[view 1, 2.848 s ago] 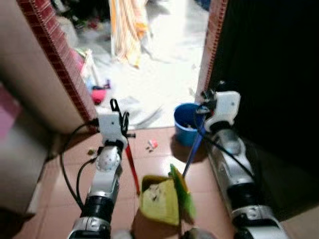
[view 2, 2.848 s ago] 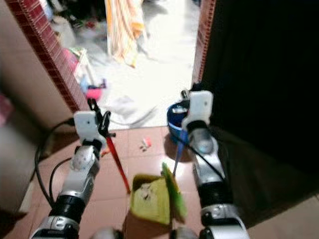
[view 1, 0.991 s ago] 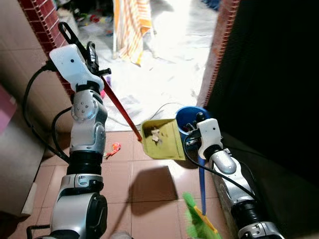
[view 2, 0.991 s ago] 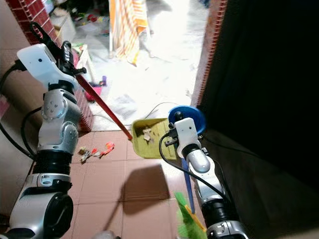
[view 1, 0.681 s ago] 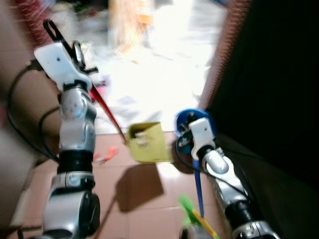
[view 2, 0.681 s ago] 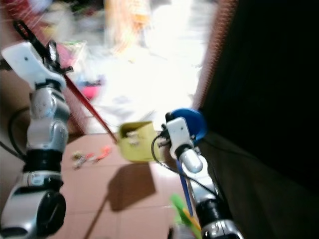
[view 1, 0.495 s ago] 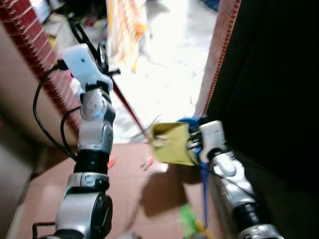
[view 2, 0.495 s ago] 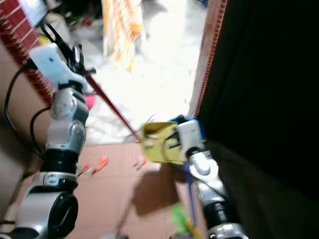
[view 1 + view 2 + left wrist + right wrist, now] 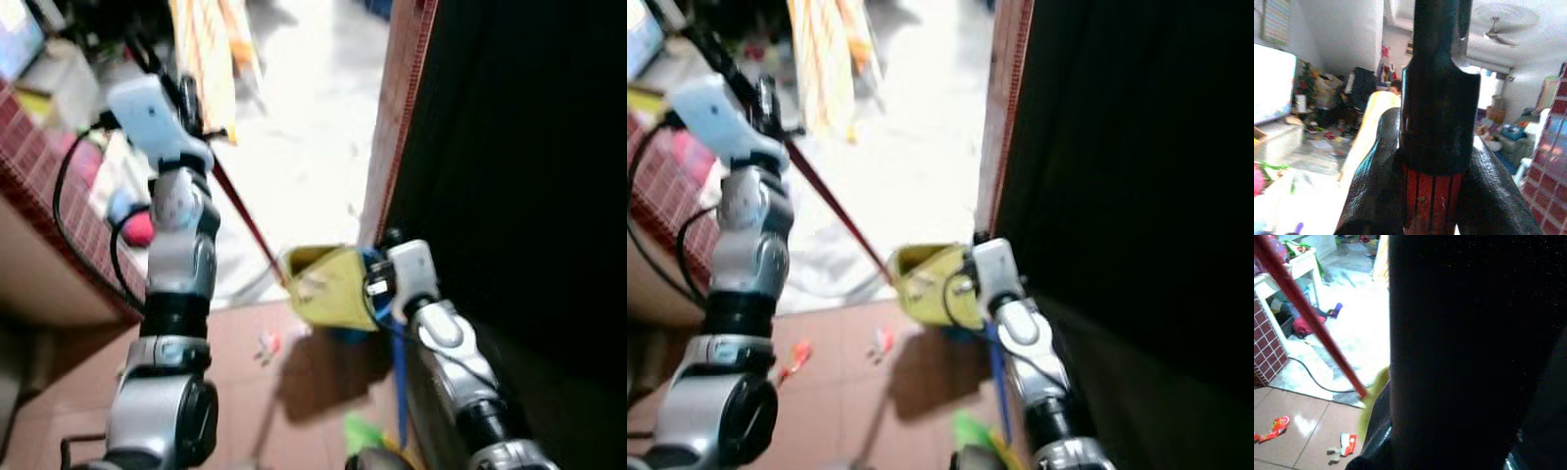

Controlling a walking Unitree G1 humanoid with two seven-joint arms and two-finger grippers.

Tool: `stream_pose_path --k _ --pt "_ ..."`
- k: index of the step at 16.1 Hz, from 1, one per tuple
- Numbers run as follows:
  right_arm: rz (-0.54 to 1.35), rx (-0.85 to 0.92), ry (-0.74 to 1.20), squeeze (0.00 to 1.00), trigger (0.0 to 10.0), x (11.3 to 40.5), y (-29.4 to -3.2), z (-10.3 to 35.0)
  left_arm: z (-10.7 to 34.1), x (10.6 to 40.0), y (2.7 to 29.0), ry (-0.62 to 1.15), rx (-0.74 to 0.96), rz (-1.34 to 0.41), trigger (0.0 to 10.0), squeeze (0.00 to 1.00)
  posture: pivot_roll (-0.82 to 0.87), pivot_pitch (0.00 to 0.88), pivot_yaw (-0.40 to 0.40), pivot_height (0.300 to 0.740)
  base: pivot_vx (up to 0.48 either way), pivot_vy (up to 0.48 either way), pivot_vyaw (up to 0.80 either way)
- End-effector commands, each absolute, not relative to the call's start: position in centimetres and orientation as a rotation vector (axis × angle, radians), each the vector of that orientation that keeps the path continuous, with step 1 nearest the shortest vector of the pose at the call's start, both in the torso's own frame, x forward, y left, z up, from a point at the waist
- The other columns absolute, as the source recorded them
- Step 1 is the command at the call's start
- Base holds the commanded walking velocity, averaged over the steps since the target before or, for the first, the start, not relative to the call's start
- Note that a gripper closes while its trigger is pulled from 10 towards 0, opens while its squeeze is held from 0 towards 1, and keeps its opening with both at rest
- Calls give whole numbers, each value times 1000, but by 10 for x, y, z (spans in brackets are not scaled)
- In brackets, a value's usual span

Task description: Sweep floor

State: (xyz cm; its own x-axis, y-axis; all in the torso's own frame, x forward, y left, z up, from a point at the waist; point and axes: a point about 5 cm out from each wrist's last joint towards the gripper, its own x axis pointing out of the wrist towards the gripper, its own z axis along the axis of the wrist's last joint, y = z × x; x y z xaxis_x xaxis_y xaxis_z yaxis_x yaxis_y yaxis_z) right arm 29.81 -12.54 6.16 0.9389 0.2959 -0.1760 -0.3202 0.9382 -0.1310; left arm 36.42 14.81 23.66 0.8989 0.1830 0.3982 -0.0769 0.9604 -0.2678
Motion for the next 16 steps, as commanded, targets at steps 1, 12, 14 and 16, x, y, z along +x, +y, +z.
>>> stream_pose_path --k 1,12,14,16 --pt "342 -226 85 0 10000 304 -121 76 255 362 158 -520 -251 163 10000 0 -62 0 43 740 319 0 0" --pt "346 -241 77 0 10000 306 -121 77 243 360 147 -543 -110 202 10000 0 -67 0 36 740 79 0 0" --pt "343 -244 76 0 10000 306 -122 77 242 357 140 -578 -38 194 10000 0 -79 0 35 740 0 0 0" --pt "343 -246 74 0 10000 305 -122 77 241 355 129 -602 -11 166 10000 0 -80 0 35 740 0 0 0"
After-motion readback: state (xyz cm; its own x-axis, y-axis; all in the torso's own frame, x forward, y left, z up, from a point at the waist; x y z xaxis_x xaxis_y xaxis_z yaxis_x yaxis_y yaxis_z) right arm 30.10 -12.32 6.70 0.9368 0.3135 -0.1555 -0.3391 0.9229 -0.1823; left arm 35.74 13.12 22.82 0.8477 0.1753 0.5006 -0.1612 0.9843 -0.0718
